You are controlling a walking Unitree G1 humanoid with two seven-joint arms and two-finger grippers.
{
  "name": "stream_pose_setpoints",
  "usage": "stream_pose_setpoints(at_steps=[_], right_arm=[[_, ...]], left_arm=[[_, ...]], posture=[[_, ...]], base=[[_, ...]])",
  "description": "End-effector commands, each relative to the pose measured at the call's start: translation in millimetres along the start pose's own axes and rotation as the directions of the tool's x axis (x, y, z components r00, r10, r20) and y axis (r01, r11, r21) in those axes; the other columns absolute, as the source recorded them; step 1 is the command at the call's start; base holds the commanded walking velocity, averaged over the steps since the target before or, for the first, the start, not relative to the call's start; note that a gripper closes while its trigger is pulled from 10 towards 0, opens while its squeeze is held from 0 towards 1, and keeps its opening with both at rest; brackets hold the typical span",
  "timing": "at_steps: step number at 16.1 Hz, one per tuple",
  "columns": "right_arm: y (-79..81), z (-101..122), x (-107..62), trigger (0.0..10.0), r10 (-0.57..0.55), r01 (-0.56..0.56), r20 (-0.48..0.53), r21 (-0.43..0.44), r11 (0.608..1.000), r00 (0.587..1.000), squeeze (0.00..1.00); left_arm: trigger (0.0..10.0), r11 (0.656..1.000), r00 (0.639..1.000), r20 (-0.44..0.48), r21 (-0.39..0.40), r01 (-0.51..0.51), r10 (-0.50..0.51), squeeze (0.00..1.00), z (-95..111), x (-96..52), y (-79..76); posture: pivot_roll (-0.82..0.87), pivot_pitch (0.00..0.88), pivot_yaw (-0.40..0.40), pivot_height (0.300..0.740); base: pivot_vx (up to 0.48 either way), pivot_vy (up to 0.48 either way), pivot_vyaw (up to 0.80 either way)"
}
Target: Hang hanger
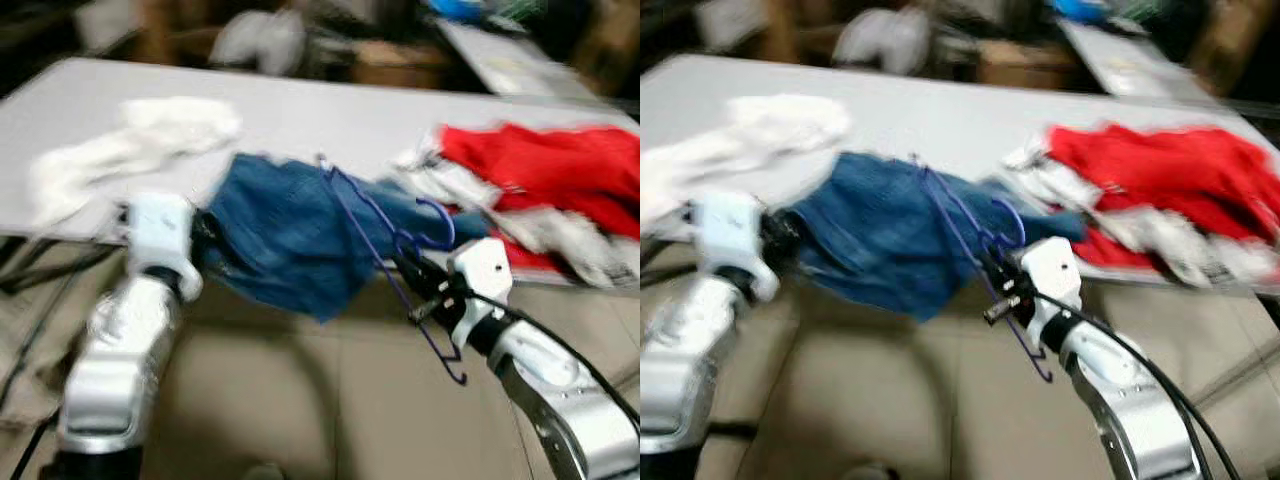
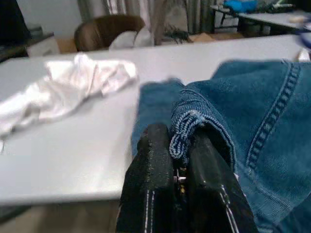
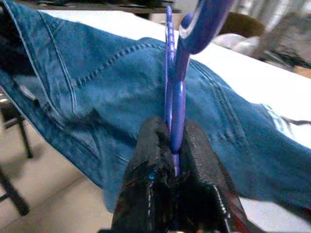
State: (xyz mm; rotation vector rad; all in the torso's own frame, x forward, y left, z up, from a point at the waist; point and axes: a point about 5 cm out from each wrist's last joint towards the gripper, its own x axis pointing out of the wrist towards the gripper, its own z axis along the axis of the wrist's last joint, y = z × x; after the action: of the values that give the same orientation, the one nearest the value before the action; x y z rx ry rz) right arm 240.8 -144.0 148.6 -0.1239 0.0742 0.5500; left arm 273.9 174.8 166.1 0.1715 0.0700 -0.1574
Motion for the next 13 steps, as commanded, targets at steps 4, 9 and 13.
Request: stream_pose_setpoints(at_steps=[4,9,13], right_arm=[[-11.1,-40,-17.6,10.0,-0.098,0.109,-0.19,0.05,0.993,0.977,0.0],[-0.7,-59,-40.0,10.0,-0.073,0.106,-0.298,0.093,0.99,0.952,0.0],[18.2,-64,-72.8,10.0,-0.027,0.078,-0.386,0.117,0.99,0.922,0.0]], left_arm=[[10.0,0.992,0.989,-0.078,-0.016,0.123,-0.124,0.0,-26,-3.3,-19.8],[10.0,0.967,0.949,-0.206,0.042,0.252,-0.239,0.0,-62,-23.9,-39.3],[10.0,0.935,0.881,-0.33,-0.01,0.356,-0.339,0.0,-87,-68.0,-63.5]], posture=[[-0.01,0.073,-0.016,0.74],[-0.03,0.198,-0.021,0.74],[-0.06,0.315,-0.029,0.74]], base=[[0.0,0.0,0.8],[0.0,0.0,0.8],[0.0,0.0,0.8]])
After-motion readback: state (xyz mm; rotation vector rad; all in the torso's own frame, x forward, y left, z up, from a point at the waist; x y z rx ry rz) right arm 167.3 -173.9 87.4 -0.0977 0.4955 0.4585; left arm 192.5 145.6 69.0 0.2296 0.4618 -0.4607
